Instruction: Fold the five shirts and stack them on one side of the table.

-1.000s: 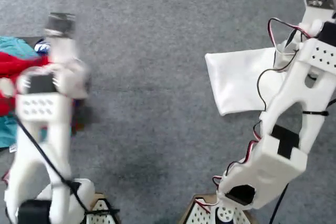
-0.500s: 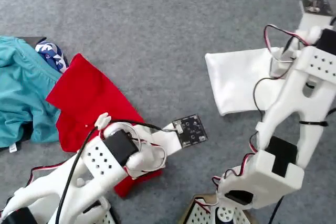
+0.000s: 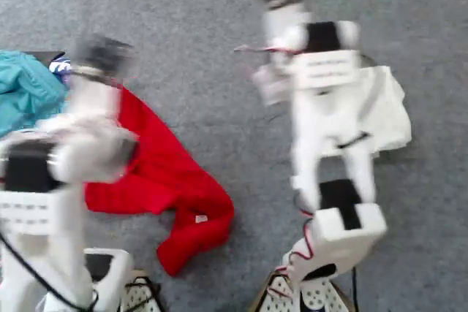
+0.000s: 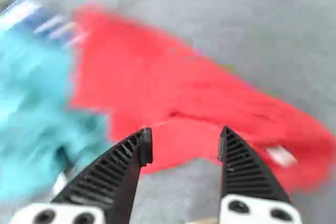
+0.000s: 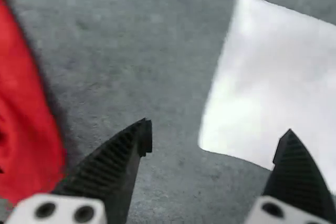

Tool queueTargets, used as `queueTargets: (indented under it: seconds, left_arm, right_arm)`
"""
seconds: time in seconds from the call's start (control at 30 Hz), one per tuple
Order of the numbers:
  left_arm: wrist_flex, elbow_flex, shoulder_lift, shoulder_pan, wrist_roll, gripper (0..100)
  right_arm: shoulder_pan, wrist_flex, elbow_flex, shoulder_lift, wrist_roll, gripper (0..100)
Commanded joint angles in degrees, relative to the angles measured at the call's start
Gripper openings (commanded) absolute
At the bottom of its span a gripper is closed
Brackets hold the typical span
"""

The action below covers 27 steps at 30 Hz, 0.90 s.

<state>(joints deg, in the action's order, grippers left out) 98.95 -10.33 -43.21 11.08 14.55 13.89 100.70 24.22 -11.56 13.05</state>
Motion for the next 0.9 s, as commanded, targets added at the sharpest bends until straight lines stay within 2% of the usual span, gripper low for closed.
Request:
queueTargets:
  seconds: [0.0, 0.13, 0.23, 0.3, 0.37, 0.43, 0.6, 0.7, 0.87]
  left_arm:
    - [-5.9, -4.4, -0.9, 26.9, -0.7, 22]
    - [-20.7, -20.5, -1.1, 42.2, -0.6, 22]
    - [-30.9, -30.1, -1.1, 50.8, -0.4, 22]
    - [-35.4, -34.1, -0.6, 54.1, -0.4, 22]
    - [-38.2, -37.0, -0.6, 55.2, -0.1, 22]
    - [-38.1, -38.4, -0.7, 54.9, 1.8, 22]
    - [-38.2, -39.6, -0.6, 54.5, 0.2, 22]
    - [-38.3, -40.0, -0.6, 54.1, -2.7, 22]
    - [-38.5, -42.5, -0.8, 51.7, -2.9, 22]
  right_arm:
    - [12.8, 0.0, 0.3, -3.5, -0.4, 36.1]
    - [22.4, -2.1, 0.8, -12.9, -0.4, 36.1]
    - [27.2, -2.7, 0.8, -19.0, -0.4, 36.1]
    - [28.9, -2.7, 0.8, -22.6, -0.3, 36.0]
    - [29.3, -2.8, 0.9, -25.2, 0.0, 35.5]
    - [29.0, -3.2, 2.2, -26.9, 0.0, 30.3]
    - [25.5, -3.3, 7.9, -29.5, -0.1, 1.5]
    - [22.4, -1.1, 10.9, -29.9, 0.0, 3.8]
    - [15.5, 0.4, 12.7, -28.4, -0.1, 1.5]
